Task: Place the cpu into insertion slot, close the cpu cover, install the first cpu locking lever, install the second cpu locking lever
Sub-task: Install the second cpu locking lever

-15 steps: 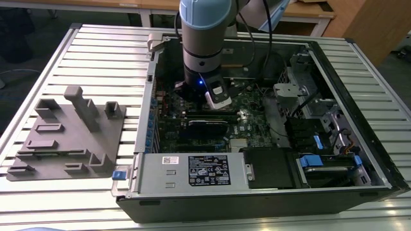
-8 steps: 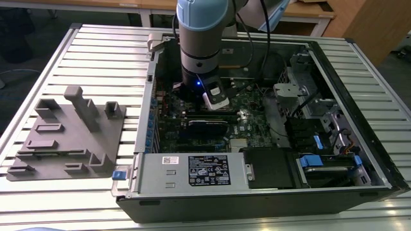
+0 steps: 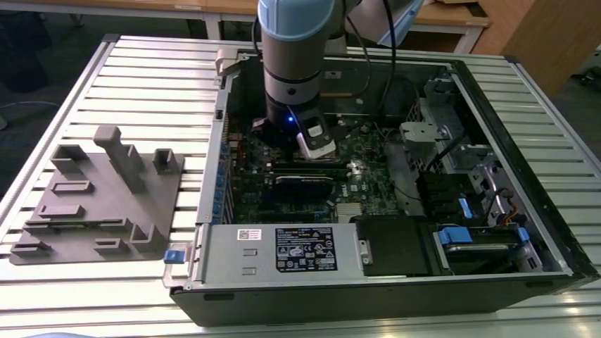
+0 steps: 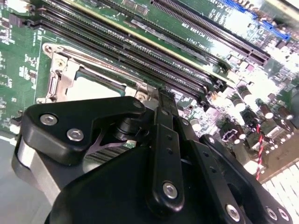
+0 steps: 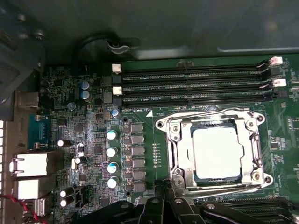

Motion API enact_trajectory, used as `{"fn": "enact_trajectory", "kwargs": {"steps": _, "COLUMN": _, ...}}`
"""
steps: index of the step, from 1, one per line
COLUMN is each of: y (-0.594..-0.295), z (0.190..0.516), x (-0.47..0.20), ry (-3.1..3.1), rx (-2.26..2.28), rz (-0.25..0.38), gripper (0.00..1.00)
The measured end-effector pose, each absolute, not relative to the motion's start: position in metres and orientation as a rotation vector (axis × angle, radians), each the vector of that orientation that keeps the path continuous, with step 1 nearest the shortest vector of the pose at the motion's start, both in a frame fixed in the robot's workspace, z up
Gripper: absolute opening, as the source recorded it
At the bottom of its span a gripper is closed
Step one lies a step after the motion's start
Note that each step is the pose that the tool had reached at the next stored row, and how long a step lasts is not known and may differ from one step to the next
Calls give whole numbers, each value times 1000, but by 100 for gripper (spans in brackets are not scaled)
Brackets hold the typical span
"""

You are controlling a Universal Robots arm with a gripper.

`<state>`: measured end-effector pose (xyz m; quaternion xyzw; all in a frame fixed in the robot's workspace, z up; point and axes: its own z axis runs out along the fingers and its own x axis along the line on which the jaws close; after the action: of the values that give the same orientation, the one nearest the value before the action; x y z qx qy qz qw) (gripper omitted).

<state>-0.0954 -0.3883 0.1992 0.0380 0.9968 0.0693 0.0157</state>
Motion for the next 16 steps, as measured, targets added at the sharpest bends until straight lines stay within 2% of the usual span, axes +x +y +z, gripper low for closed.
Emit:
{"fn": "enact_trajectory", "kwargs": {"steps": 9, "y": -388, "z": 224, "x": -95, "ry": 3101, "rx": 118, "rz": 215, "gripper": 11}}
{"fn": "enact_trajectory", "kwargs": {"steps": 16, "y": -388, "z": 224, "x": -94, "ry": 3101, "rx": 118, "rz": 209, "gripper": 11}}
